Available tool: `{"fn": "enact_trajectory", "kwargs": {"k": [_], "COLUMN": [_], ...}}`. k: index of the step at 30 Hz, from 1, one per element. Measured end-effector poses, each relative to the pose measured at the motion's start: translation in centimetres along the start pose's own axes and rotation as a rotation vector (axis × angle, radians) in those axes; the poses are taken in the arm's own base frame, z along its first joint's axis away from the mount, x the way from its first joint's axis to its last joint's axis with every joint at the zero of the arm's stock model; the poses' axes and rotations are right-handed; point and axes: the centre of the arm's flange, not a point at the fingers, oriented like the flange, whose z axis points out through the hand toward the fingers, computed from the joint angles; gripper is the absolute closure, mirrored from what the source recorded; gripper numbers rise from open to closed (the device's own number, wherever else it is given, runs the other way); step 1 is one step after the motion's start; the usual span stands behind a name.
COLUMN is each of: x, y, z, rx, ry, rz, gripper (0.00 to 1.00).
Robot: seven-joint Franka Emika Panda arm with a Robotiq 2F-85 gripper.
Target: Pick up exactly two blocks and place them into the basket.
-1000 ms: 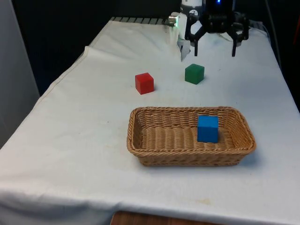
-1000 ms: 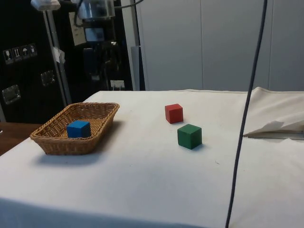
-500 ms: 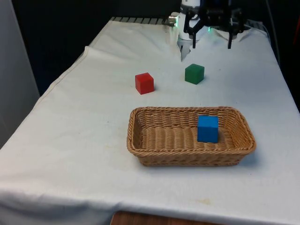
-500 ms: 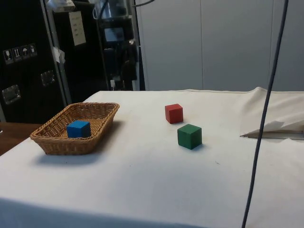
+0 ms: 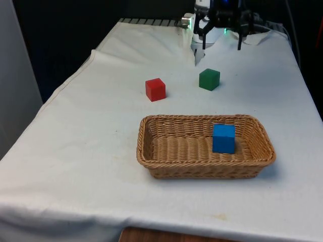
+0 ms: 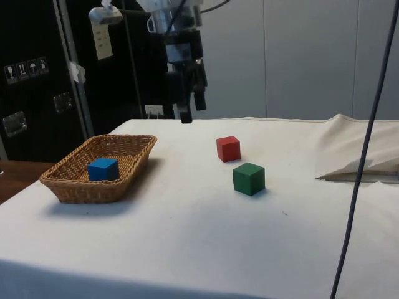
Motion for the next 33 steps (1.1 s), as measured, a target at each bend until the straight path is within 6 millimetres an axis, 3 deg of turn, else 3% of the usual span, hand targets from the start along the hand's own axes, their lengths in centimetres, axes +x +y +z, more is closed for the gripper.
{"fn": "enact_trajectory", "kwargs": {"k": [10, 21, 33], "x": [-2.3, -4.0, -6.7], "y": [1.0, 2.7, 3.4], "z": [2.6, 3.1, 5.6], "rx": [0.005, 0.022, 0.062], "ry": [-0.004, -0.002, 0.045], "rz": [0.012, 0.008, 0.008], "gripper": [0.00, 0.00, 0.00]}}
